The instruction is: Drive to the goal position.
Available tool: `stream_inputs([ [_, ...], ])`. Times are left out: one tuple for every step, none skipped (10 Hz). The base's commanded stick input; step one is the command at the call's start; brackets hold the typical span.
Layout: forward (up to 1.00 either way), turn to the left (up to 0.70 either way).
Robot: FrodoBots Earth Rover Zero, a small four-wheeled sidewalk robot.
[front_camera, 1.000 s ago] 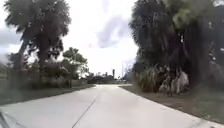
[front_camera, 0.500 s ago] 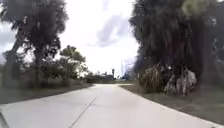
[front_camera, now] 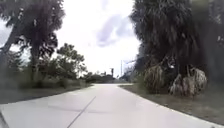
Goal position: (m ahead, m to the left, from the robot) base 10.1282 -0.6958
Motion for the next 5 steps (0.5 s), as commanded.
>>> stream_inputs([
  [0.85,0.00],
  [0.85,0.00],
  [0.85,0.00],
  [0.85,0.00],
  [0.85,0.00],
])
